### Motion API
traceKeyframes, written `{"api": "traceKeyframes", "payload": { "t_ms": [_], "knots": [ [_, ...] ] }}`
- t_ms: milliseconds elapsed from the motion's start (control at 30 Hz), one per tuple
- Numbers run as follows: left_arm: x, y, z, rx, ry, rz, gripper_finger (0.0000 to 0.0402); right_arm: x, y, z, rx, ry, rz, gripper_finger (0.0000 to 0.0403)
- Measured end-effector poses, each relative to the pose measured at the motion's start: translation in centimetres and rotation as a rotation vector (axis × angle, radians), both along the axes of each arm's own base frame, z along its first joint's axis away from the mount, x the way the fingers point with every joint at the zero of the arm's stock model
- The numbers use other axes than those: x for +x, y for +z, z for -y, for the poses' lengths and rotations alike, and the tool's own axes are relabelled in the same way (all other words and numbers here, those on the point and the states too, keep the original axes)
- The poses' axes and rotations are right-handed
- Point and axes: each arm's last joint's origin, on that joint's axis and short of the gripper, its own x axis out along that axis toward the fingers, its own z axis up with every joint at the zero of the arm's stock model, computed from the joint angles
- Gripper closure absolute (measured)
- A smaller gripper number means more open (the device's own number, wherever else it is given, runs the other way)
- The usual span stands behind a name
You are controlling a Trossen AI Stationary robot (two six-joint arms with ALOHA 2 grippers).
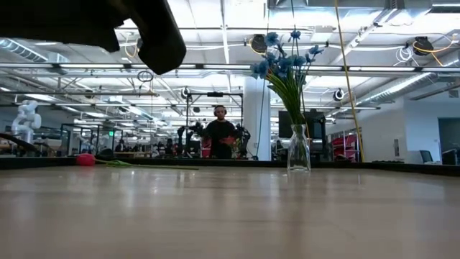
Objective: Sort flowers into vase by color
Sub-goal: Put the white flowers into the pink vase
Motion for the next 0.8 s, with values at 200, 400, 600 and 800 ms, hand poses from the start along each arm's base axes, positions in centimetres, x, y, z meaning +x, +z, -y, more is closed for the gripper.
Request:
{"api": "traceKeyframes", "payload": {
  "t_ms": [200,400,600,800],
  "knots": [
    [0.0,0.0,0.0,-0.010,0.001,-0.002,0.0401,0.3,-0.1,0.6,-0.047,0.005,-0.009,0.0207],
    [0.0,0.0,0.0,-0.025,0.002,-0.005,0.0401,0.5,0.3,0.7,0.032,-0.021,0.018,0.0197],
    [0.0,-0.2,0.0,-0.003,-0.012,-0.013,0.0401,1.3,1.3,0.6,0.234,-0.055,0.203,0.0199],
    [0.0,-0.2,0.0,0.001,-0.022,-0.016,0.0401,1.9,0.4,1.5,0.213,-0.078,0.182,0.0200]
  ]
}}
